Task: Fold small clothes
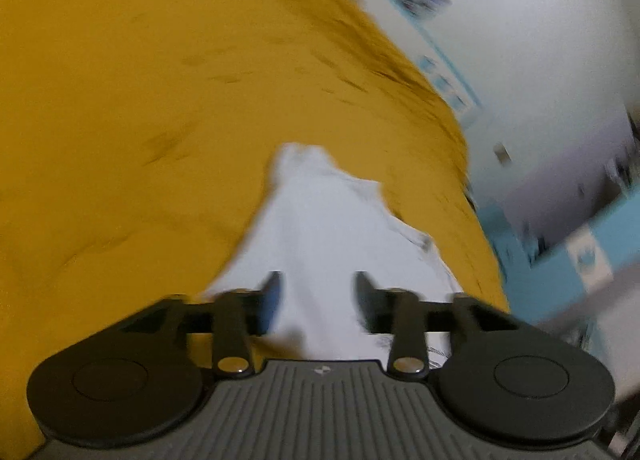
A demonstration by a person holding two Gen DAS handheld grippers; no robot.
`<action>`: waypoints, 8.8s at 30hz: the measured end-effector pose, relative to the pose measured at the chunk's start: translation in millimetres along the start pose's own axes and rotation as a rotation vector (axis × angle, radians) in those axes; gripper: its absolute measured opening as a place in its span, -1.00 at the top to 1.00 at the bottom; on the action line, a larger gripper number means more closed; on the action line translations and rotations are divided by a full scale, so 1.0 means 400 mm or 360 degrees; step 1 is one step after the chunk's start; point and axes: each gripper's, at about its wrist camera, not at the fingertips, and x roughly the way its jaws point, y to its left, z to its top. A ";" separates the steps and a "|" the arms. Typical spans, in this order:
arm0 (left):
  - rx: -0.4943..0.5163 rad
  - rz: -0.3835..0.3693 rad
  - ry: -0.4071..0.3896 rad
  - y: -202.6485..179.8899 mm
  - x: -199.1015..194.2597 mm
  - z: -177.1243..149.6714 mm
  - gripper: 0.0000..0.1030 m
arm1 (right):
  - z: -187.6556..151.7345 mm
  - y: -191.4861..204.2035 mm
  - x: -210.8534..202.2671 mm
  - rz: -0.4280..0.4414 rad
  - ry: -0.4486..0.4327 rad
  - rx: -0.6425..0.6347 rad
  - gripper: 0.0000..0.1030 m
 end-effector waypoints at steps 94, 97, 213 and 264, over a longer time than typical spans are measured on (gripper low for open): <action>0.0464 0.0082 0.0469 -0.065 0.272 0.034 -0.75 | -0.001 0.211 0.738 0.0079 0.0577 -0.0288 -0.09; 0.0429 0.0067 0.0449 -0.068 0.231 0.032 -0.76 | -0.028 0.190 0.657 0.0061 0.0603 -0.0300 -0.09; -0.0081 -0.0640 0.0805 -0.489 0.850 0.101 0.68 | -0.018 -0.104 -0.052 -0.0243 -0.0136 -0.0419 0.88; 0.0519 -0.0555 0.0899 -0.320 0.354 -0.090 -0.10 | -0.103 -0.155 0.025 -0.0250 -0.0029 -0.0642 0.35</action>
